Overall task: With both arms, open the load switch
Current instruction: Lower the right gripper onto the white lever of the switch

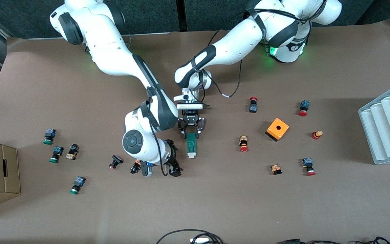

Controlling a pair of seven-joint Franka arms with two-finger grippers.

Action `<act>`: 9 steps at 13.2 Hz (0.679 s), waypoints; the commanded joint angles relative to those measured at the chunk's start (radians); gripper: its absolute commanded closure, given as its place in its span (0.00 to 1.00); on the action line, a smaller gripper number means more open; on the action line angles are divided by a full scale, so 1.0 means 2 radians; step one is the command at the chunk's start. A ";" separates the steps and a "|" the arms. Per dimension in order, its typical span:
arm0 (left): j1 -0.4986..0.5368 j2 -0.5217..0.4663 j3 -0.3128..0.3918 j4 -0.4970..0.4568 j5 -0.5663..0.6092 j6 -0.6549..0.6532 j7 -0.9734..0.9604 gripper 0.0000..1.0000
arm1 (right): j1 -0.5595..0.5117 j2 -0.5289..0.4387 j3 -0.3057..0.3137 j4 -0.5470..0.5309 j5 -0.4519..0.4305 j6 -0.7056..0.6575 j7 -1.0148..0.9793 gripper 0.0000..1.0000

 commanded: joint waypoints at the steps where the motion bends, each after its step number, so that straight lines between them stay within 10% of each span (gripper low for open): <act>1: -0.010 0.008 0.007 0.012 0.006 -0.008 -0.002 0.34 | 0.017 0.025 -0.012 0.023 0.031 0.020 0.042 0.01; 9: -0.010 0.008 0.007 0.012 0.006 -0.008 -0.002 0.34 | 0.026 0.042 -0.012 0.024 0.059 -0.006 0.076 0.13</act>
